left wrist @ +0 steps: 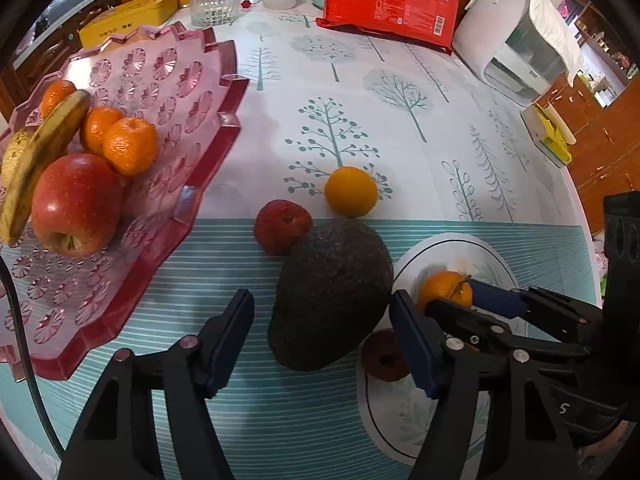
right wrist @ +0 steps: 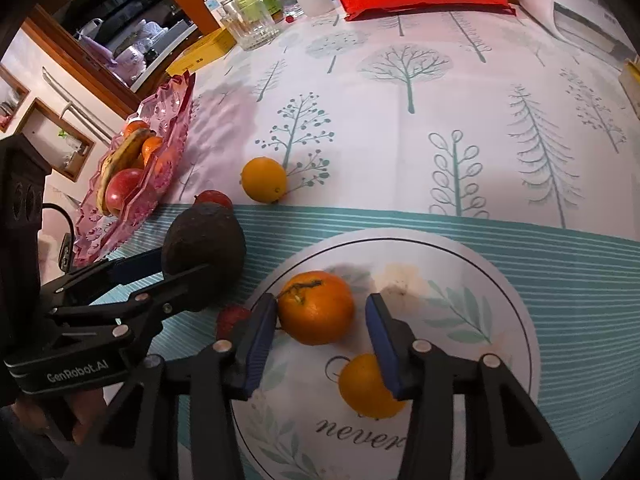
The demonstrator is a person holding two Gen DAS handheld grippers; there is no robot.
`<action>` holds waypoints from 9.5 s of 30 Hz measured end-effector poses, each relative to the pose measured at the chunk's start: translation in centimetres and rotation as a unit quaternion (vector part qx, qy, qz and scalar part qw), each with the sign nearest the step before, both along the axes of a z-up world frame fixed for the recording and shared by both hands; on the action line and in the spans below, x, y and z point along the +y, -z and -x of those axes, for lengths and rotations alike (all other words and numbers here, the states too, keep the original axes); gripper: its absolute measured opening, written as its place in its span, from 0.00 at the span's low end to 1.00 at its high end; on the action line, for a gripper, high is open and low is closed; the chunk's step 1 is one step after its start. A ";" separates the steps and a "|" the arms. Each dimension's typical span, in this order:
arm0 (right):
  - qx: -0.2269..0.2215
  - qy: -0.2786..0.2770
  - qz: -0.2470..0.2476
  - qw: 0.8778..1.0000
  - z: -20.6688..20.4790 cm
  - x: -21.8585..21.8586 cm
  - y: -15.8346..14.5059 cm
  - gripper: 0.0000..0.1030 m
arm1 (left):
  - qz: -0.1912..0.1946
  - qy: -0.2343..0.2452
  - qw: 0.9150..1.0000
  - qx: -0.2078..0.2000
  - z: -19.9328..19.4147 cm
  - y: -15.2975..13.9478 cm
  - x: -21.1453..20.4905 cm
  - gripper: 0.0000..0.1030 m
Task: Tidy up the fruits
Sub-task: 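Close the right tool on the orange while the left tool grips the avocado, lift, then carry the avocado with the left tool while the right tool carries the orange to the bowl, then lower avocado and orange into the bowl and open both tools, then withdraw both tools from the bowl toward the white plate, then reach the left tool to a red lychee while the right tool reaches a small orange, then close the left tool on the red lychee while the right tool grips the small orange, lift, then carry the lychee with the left tool while the right tool carries the orange to the bowl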
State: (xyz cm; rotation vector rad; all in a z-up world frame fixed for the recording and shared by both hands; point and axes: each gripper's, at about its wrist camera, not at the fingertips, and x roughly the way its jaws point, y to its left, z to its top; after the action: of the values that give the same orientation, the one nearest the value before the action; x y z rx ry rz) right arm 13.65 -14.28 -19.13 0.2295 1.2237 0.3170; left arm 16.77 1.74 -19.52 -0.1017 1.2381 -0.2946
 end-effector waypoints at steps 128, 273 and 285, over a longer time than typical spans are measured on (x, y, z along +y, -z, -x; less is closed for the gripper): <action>-0.048 0.021 0.066 0.996 -5.2 20.6 -9.7 0.43 | -0.029 0.031 0.995 -0.091 -1.9 -9.9 20.4 0.81; -0.143 -0.127 0.117 0.975 7.1 7.3 -13.0 0.31 | -0.008 -0.008 0.992 -0.124 10.5 -14.0 4.7 0.32; -0.178 -0.098 0.109 0.973 2.6 13.8 -19.2 0.31 | -0.046 0.007 0.982 -0.183 6.1 -21.3 14.3 0.32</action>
State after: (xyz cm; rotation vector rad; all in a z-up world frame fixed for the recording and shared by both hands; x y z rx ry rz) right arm 11.02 -0.47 0.12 -0.1364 0.9167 0.3737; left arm 10.68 16.01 1.78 0.0400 0.8850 -0.2550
